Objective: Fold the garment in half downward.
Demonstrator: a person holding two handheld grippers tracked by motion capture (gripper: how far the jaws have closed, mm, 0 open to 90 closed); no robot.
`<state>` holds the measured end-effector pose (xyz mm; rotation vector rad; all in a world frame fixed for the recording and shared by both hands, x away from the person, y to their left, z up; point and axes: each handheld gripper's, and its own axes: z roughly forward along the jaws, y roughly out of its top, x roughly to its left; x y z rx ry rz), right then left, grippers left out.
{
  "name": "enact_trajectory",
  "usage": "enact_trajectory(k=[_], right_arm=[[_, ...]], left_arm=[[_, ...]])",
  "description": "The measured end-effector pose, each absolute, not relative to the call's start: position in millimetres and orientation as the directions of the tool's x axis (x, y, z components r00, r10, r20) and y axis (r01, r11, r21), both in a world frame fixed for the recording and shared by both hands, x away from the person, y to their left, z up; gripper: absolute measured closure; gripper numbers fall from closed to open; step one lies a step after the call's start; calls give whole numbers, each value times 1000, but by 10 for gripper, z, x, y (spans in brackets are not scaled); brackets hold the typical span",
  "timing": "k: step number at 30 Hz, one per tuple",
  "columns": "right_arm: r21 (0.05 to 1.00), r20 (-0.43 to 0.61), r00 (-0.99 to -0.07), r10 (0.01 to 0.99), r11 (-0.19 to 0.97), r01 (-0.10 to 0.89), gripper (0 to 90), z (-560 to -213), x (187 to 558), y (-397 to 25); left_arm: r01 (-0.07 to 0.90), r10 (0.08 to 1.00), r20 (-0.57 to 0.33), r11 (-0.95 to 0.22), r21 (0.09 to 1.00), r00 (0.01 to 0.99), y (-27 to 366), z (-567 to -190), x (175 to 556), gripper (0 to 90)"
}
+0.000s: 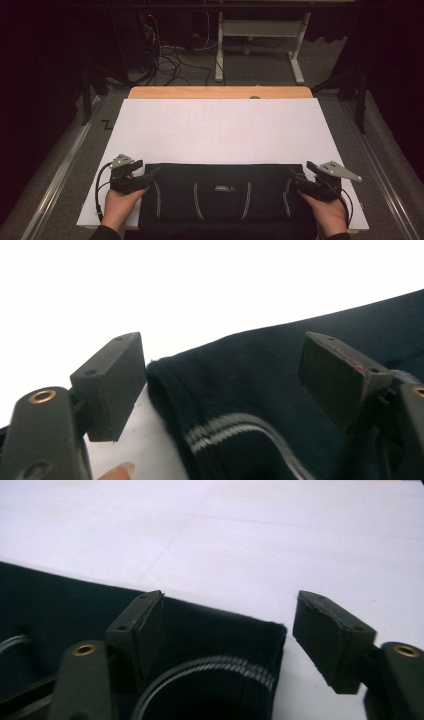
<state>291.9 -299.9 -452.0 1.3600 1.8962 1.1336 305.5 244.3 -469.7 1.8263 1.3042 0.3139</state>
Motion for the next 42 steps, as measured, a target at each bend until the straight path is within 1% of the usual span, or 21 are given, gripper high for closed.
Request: enact_trajectory(k=[4, 7, 8, 10, 12, 13, 15, 17, 18, 20, 23, 30, 35, 42], right_arm=[[831, 48, -311, 949, 134, 539, 194, -4576, 3082, -3019], [814, 60, -295, 953, 124, 567, 181, -4608, 3097, -3065], [807, 70, -289, 955, 116, 578, 188, -4616, 3087, -3072], [794, 73, -294, 953, 123, 596, 217, -4643, 3077, -3083], [783, 70, -306, 950, 138, 607, 266, -4674, 3066, -3080], [772, 71, -310, 948, 144, 619, 296, -4693, 3064, -3075], [750, 71, -313, 947, 156, 643, 316, -4724, 3060, -3065], [742, 67, -315, 947, 164, 650, 324, -4734, 3046, -3056], [742, 64, -318, 946, 168, 649, 337, -4733, 3040, -3055], [747, 60, -346, 936, 188, 638, 411, -4739, 3009, -3038], [747, 60, -367, 928, 202, 633, 481, -4739, 2992, -3021], [745, 73, -393, 917, 211, 633, 588, -4741, 2989, -3004], [747, 89, -416, 905, 216, 629, 681, -4744, 2994, -3000], [744, 104, -426, 899, 214, 633, 729, -4744, 2995, -2998]], left_arm=[[710, 877, -279, -95, 698, 391, 2485, -4795, 3084, 147], [733, 893, -262, -104, 672, 367, 2492, -4836, 3063, 141], [728, 898, -247, -109, 677, 365, 2481, -4840, 3047, 148], [726, 904, -221, -129, 675, 366, 2442, -4836, 3031, 166], [722, 900, -211, -149, 676, 382, 2403, -4834, 3002, 212], [718, 898, -199, -163, 677, 392, 2386, -4833, 2987, 257], [710, 898, -169, -194, 677, 407, 2342, -4833, 2956, 301], [702, 891, -158, -215, 679, 426, 2320, -4832, 2933, 352], [701, 888, -159, -219, 679, 432, 2315, -4832, 2928, 388], [699, 883, -159, -227, 678, 441, 2311, -4832, 2921, 422], [696, 878, -166, -227, 682, 449, 2314, -4836, 2917, 461], [696, 855, -214, -213, 686, 473, 2333, -4849, 2916, 597], [694, 846, -229, -209, 689, 482, 2335, -4856, 2912, 652], [687, 840, -224, -220, 692, 494, 2332, -4855, 2907, 682]])
